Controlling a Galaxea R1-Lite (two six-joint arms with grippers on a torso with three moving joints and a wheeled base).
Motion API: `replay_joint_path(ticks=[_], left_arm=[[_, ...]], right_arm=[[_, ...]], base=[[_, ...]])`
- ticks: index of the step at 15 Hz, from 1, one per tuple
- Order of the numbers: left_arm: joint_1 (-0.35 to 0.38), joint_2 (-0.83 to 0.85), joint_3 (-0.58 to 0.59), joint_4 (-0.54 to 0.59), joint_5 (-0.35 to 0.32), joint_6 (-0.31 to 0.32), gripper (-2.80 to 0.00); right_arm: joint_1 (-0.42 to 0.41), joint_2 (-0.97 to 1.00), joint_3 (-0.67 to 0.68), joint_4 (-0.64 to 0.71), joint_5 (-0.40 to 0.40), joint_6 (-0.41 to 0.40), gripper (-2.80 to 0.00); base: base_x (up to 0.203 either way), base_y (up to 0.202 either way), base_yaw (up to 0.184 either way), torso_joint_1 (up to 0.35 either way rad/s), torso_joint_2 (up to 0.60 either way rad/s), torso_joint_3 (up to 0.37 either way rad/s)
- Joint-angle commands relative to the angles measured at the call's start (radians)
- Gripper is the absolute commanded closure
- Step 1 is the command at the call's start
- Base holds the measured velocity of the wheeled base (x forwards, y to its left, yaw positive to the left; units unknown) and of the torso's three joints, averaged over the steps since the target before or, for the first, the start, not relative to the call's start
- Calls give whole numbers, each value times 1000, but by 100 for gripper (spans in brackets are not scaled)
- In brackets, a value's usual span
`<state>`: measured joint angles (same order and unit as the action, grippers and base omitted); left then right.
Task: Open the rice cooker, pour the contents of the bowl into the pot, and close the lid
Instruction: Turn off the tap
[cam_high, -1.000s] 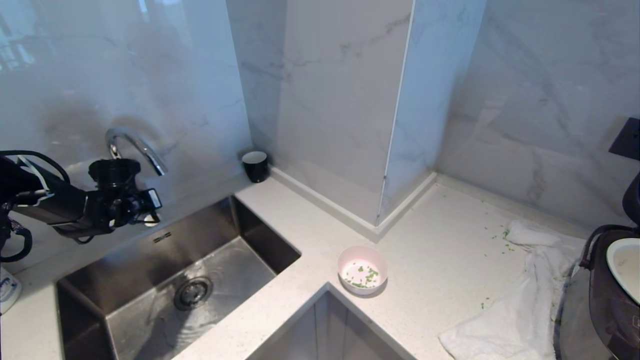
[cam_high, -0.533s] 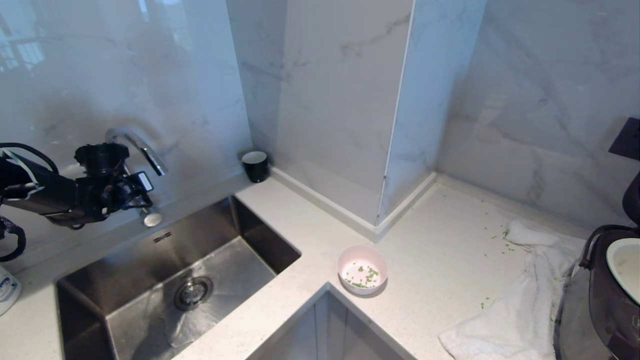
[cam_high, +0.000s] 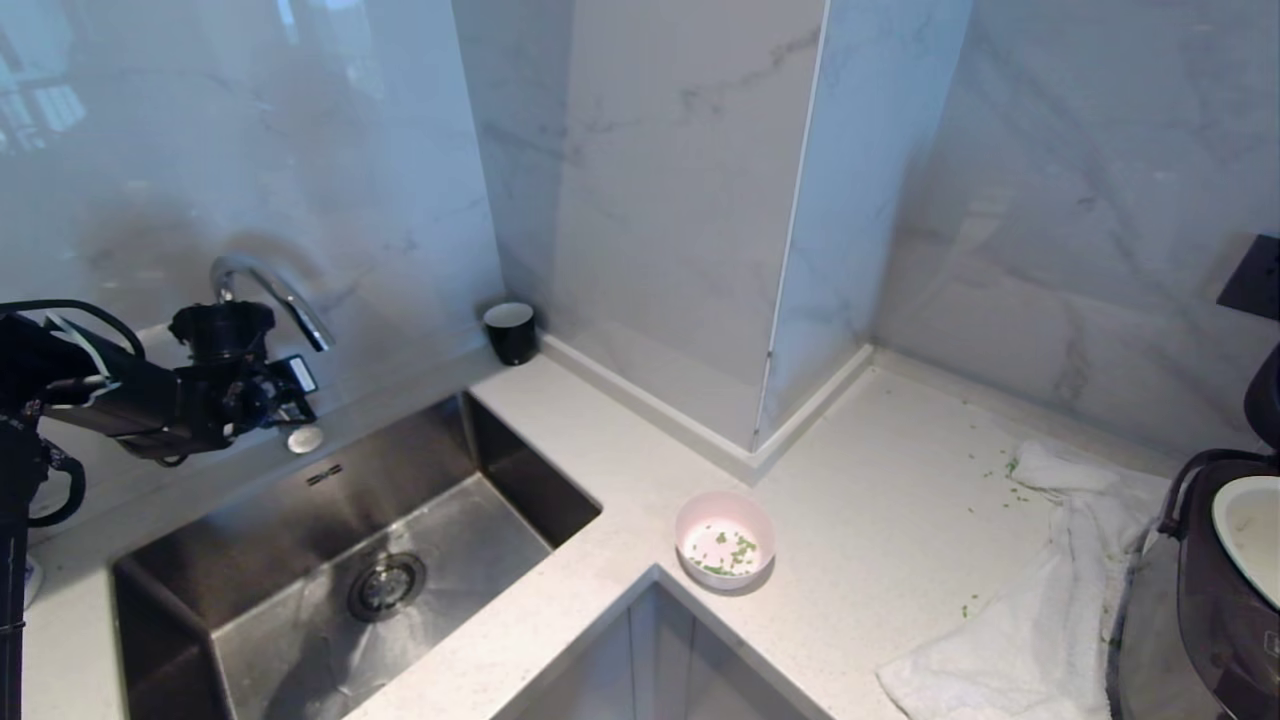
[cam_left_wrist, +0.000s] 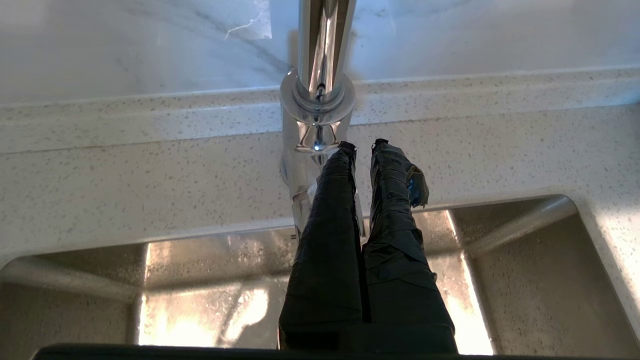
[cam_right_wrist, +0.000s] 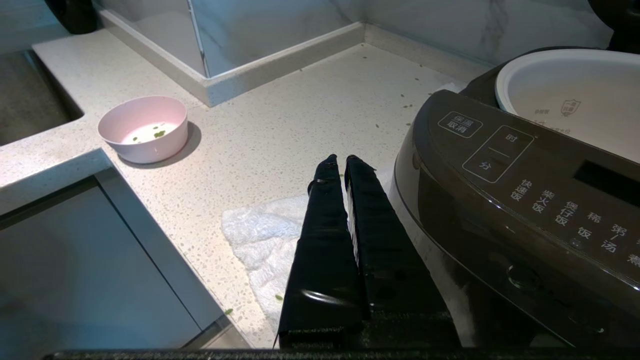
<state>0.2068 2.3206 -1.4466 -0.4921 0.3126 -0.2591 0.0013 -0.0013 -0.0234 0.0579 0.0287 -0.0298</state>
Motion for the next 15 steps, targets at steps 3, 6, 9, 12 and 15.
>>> replay_joint_path(ticks=[3, 6, 9, 12, 15], left_arm=[[2, 17, -6, -2, 3, -2, 0], [3, 13, 1, -2, 3, -2, 0], [2, 14, 3, -2, 3, -2, 0], [2, 14, 2, -2, 3, -2, 0], [4, 19, -6, -2, 8, 0, 0]], right_arm=[[0, 1, 0, 0, 0, -1, 0], [0, 1, 0, 0, 0, -1, 0], [0, 1, 0, 0, 0, 1, 0], [0, 1, 0, 2, 0, 1, 0], [0, 1, 0, 2, 0, -1, 0]], base=[[0, 0, 0, 0, 0, 0], [0, 0, 0, 0, 0, 0], [0, 0, 0, 0, 0, 0], [0, 0, 0, 0, 0, 0], [0, 0, 0, 0, 0, 0]])
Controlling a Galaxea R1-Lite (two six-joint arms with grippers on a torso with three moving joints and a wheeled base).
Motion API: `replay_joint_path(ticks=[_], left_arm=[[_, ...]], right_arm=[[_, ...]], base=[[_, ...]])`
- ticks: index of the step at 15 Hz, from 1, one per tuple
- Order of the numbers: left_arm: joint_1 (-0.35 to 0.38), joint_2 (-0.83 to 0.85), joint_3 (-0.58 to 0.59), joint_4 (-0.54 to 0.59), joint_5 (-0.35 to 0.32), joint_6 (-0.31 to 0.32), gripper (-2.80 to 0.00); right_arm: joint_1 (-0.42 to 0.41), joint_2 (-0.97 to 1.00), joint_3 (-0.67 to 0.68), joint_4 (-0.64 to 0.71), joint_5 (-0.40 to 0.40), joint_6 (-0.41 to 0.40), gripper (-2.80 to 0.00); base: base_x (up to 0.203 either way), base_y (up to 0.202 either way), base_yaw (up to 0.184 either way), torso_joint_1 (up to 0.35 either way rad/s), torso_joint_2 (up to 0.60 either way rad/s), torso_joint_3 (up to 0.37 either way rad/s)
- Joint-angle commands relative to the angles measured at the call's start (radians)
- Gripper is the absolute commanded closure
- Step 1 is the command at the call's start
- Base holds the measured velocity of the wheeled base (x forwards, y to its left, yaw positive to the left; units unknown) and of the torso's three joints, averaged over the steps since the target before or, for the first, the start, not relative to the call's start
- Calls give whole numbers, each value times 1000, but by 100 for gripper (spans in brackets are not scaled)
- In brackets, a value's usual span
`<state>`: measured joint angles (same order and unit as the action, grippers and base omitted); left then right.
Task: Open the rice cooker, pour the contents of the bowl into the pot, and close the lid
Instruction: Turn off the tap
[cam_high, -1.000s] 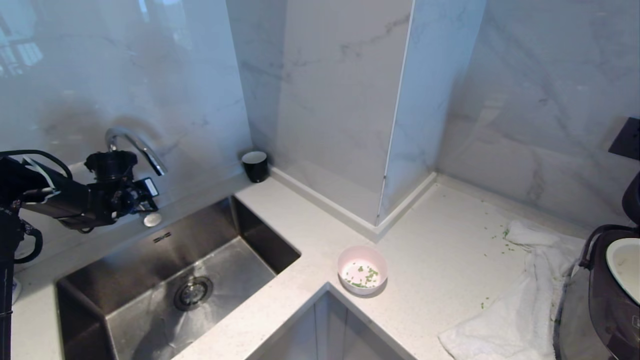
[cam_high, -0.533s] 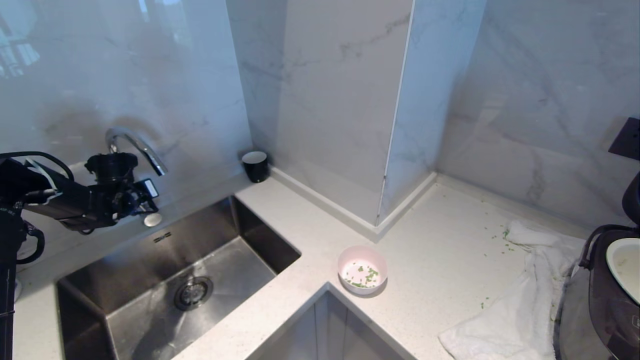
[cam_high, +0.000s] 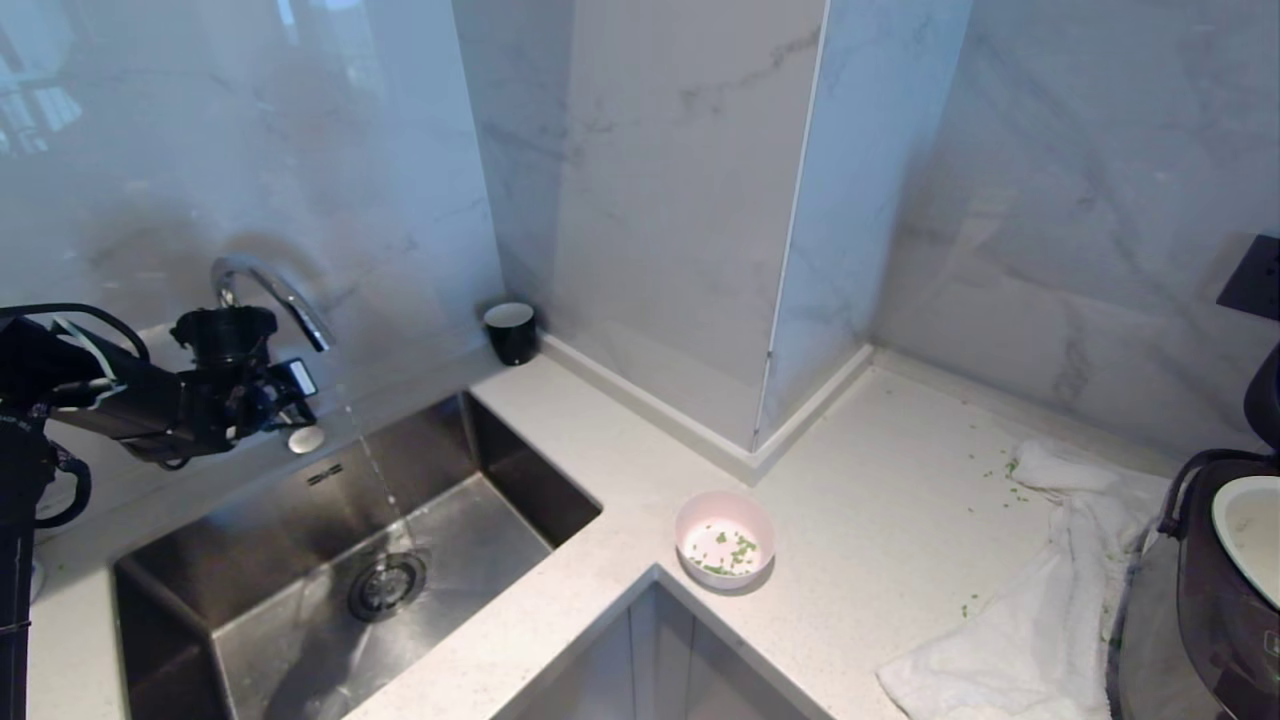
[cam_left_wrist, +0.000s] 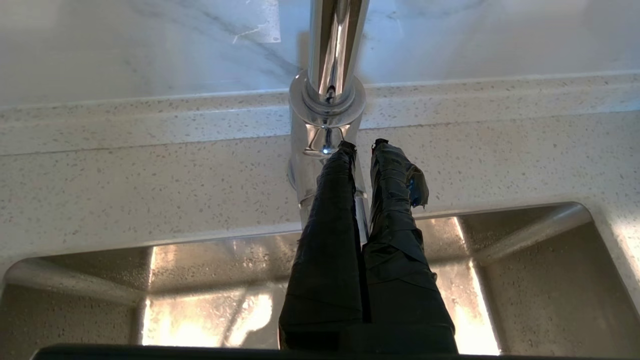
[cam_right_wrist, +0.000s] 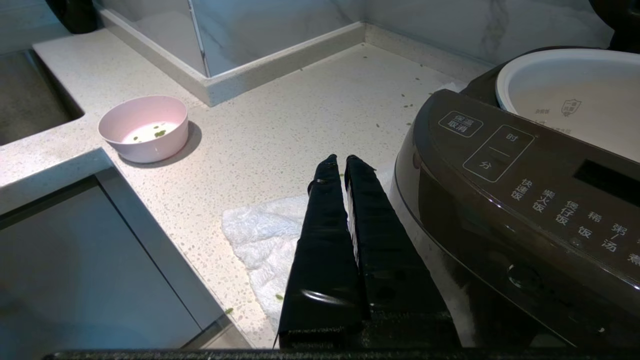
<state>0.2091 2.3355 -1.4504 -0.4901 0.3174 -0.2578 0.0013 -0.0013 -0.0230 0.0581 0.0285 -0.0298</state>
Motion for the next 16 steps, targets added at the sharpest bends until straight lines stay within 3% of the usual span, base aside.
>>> replay_joint_path(ticks=[1, 3, 5, 7, 11, 16], left_arm=[[3, 2, -2, -4, 3, -1, 0], [13, -9, -24, -5, 5, -20, 0], [33, -32, -49, -4, 15, -76, 0], [56, -81, -33, -3, 12, -84, 0], [72, -237, 255, -16, -38, -78, 0], [99, -450, 718, -238, -164, -28, 0]], right_arm=[[0, 1, 0, 0, 1, -1, 0], [0, 1, 0, 0, 1, -1, 0], [0, 1, 0, 0, 1, -1, 0], [0, 1, 0, 0, 1, -1, 0], [0, 1, 0, 0, 1, -1, 0], [0, 1, 0, 0, 1, -1, 0]], base=[[0, 0, 0, 0, 0, 0], [0, 0, 0, 0, 0, 0], [0, 0, 0, 0, 0, 0], [0, 0, 0, 0, 0, 0], [0, 0, 0, 0, 0, 0], [0, 0, 0, 0, 0, 0]])
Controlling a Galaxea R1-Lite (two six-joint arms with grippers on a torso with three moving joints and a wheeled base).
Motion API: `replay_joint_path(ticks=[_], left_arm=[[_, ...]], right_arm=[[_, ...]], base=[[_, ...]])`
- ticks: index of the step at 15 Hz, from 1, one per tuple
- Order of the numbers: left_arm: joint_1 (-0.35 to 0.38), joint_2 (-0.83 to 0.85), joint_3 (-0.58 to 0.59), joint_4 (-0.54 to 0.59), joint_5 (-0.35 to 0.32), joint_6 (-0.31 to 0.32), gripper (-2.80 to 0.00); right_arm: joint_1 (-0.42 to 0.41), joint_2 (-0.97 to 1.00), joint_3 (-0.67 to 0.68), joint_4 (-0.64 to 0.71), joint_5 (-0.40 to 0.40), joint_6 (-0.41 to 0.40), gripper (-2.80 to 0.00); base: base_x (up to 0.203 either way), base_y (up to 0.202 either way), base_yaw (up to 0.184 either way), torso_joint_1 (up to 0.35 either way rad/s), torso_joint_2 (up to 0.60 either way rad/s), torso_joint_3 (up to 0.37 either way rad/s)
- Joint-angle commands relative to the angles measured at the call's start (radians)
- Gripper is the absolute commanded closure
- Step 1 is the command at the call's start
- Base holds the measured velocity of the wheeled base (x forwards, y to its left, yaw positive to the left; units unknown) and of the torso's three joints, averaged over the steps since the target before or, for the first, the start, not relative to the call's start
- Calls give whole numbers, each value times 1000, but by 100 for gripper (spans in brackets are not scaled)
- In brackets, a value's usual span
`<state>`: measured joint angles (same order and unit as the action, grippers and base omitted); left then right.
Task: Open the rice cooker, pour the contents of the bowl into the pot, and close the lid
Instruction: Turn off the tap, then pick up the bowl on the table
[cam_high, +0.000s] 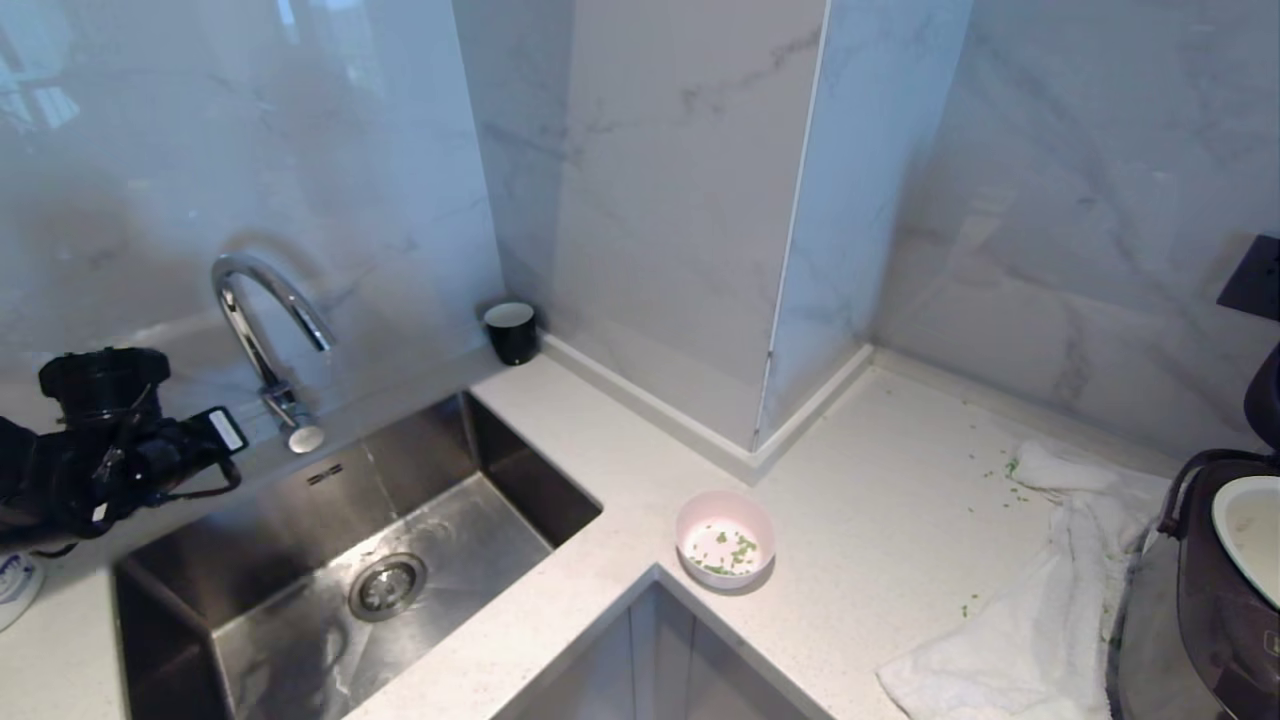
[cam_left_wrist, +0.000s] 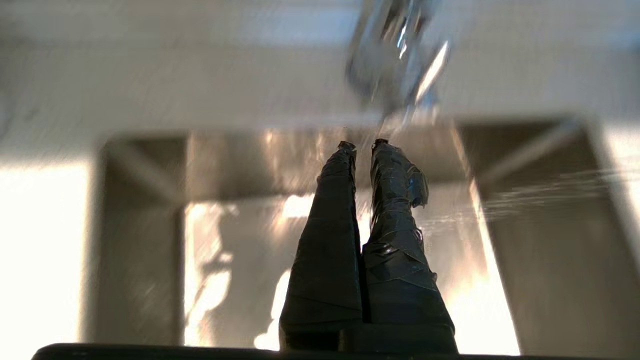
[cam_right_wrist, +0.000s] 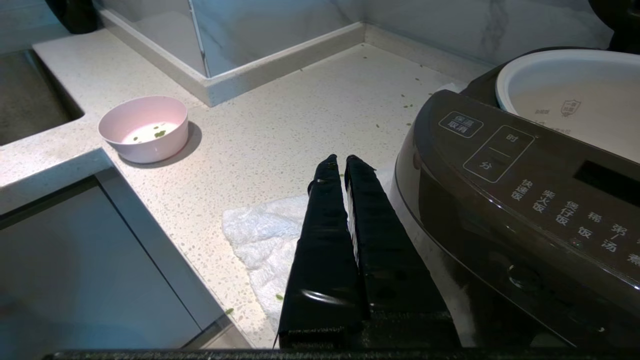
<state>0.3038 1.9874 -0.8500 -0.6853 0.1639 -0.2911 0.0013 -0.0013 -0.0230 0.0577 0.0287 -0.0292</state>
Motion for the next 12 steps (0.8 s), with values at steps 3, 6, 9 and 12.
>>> replay_joint_path(ticks=[3, 6, 9, 12], left_arm=[[8, -297, 379, -112, -148, 25, 0], [8, -454, 608, -167, -336, 58, 0], [2, -644, 758, -223, -441, 118, 0], [0, -886, 822, -214, -524, 136, 0]], right_arm=[[0, 1, 0, 1, 0, -1, 0], [0, 1, 0, 1, 0, -2, 0], [0, 1, 0, 1, 0, -1, 0], [0, 1, 0, 1, 0, -2, 0]], base=[[0, 0, 0, 0, 0, 0], [0, 0, 0, 0, 0, 0], [0, 0, 0, 0, 0, 0], [0, 0, 0, 0, 0, 0]])
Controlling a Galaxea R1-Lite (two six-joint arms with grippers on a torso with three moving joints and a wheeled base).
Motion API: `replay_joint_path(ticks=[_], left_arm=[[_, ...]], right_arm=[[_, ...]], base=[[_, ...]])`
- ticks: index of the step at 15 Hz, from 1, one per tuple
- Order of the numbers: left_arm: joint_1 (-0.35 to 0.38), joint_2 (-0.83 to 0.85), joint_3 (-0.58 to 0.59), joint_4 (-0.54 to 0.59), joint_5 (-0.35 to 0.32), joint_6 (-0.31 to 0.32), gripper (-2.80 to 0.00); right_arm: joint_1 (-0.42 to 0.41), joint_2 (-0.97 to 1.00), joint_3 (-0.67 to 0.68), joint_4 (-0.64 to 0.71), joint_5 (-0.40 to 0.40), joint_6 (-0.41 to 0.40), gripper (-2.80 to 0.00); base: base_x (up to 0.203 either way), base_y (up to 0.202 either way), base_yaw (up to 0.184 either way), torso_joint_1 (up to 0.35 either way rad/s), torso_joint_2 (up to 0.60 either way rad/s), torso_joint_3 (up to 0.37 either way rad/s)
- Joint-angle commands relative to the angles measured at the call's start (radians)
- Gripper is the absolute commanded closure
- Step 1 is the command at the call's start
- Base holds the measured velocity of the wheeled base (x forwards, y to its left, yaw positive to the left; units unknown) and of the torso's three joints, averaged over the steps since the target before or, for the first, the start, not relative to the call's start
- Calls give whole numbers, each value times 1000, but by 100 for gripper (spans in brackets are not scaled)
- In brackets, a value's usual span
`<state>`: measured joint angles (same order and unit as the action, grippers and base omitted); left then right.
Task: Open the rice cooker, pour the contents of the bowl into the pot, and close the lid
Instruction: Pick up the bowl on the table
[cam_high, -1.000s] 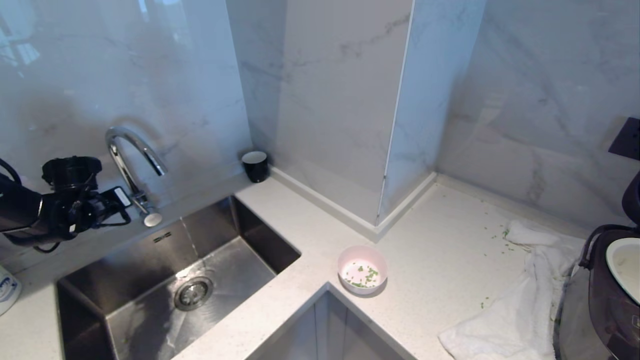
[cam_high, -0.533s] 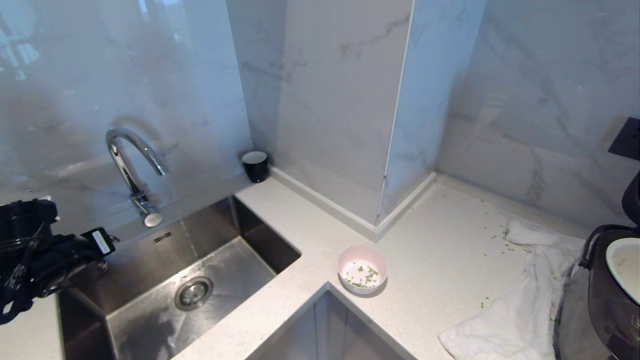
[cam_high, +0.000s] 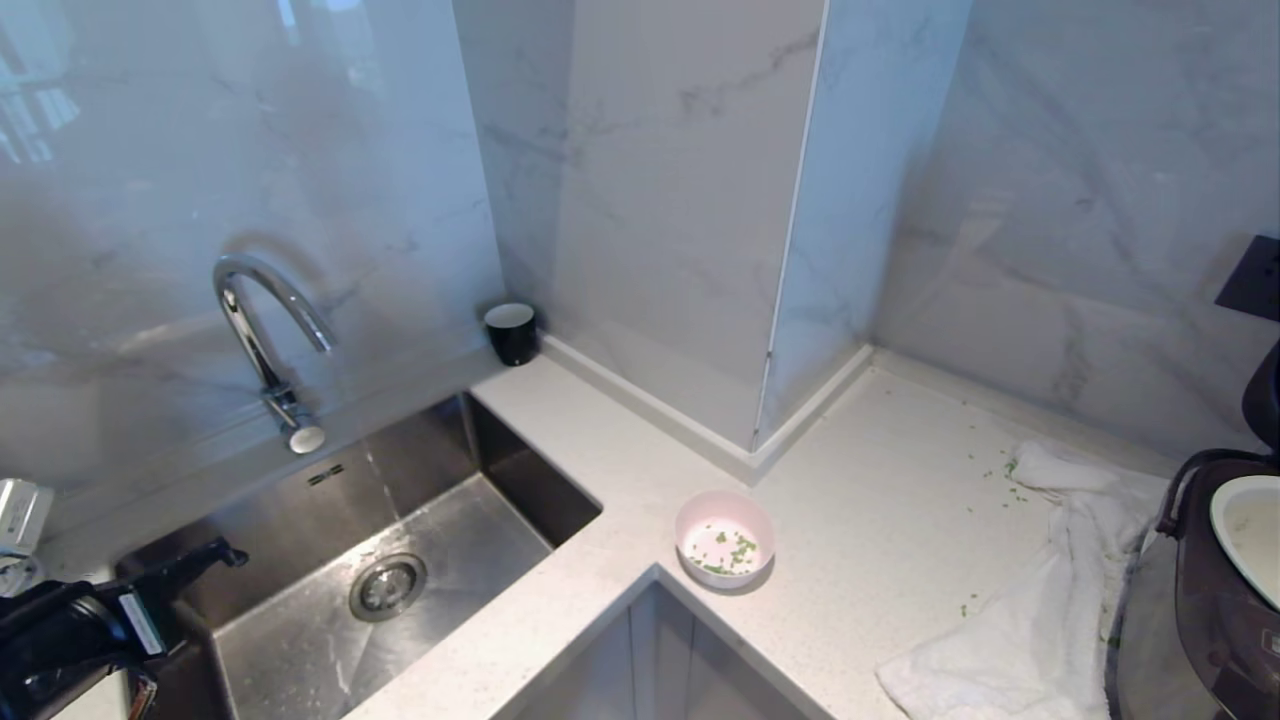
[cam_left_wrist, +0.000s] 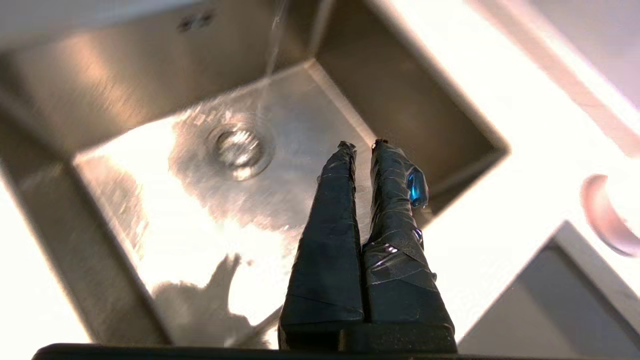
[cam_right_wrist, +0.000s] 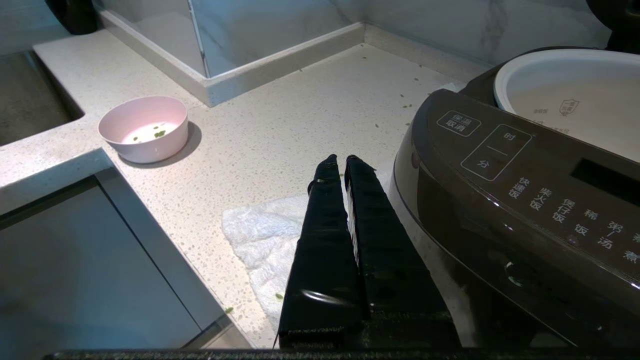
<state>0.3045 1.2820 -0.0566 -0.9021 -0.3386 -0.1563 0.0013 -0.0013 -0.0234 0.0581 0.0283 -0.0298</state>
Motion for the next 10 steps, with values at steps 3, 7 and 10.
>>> replay_joint_path(ticks=[3, 7, 10], left_arm=[[-28, -447, 25, 148, -68, 7, 0], [-151, -801, -94, 586, -88, 11, 0], [-328, -984, -203, 855, -77, 49, 0]], right_arm=[[0, 1, 0, 0, 1, -1, 0], [0, 1, 0, 0, 1, -1, 0], [0, 1, 0, 0, 1, 0, 0]], base=[[0, 0, 0, 0, 0, 0], [0, 0, 0, 0, 0, 0], [0, 0, 0, 0, 0, 0]])
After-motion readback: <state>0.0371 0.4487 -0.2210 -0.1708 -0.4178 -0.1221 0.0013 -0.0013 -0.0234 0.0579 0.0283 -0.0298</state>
